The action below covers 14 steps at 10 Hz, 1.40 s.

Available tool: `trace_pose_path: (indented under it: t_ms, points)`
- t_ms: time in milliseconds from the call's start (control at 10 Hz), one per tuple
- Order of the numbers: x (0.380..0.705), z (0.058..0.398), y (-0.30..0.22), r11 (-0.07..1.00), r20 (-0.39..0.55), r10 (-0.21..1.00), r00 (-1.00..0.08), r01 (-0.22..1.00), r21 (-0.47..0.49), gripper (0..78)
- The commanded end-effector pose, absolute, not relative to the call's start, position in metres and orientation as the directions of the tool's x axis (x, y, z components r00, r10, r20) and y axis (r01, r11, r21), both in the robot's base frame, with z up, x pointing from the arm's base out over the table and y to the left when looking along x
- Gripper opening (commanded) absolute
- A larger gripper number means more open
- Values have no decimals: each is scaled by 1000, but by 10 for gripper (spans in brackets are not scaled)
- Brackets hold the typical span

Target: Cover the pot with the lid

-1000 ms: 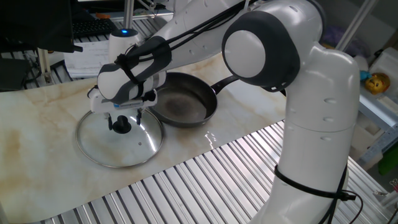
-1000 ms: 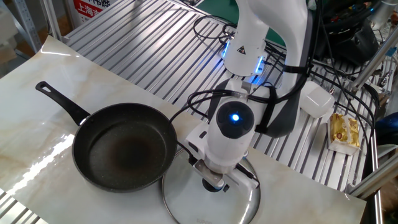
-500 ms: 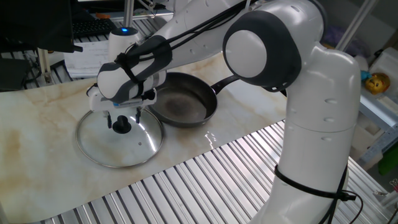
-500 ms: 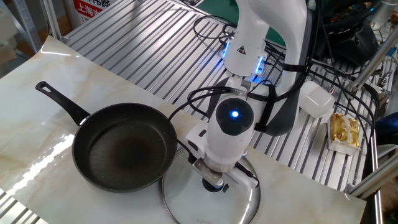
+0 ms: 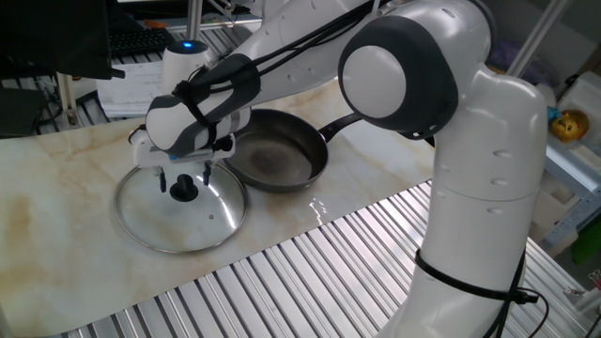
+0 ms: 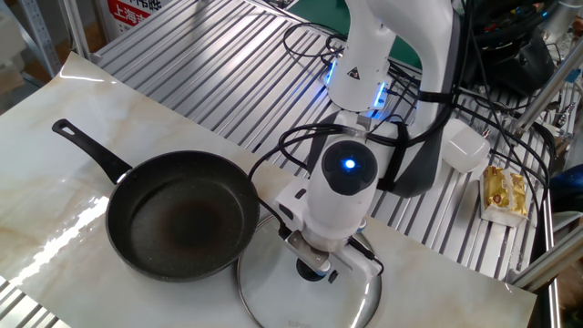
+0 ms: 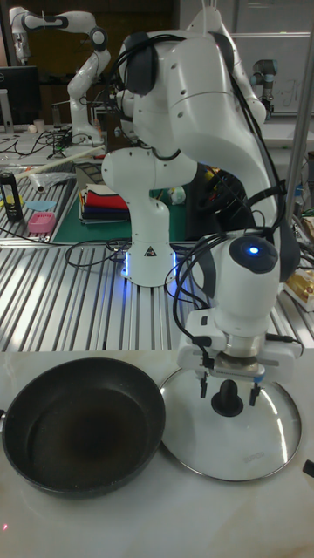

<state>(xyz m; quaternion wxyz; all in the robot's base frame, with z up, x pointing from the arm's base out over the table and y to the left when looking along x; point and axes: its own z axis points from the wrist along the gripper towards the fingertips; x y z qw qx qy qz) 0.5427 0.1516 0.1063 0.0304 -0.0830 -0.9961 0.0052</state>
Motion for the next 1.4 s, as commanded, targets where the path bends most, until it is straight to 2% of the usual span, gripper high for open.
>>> trace_pose_path:
  t_ms: [100,400,500,1400]
  points:
    - [544,107,152,987,52,160,-986,160,-16,774]
    - [544,106,152,989,47,146,-988,146,-15,774]
    - [544,104,152,989,46,147,-988,146,-15,12]
    - [544,104,152,989,46,147,-988,146,-15,12]
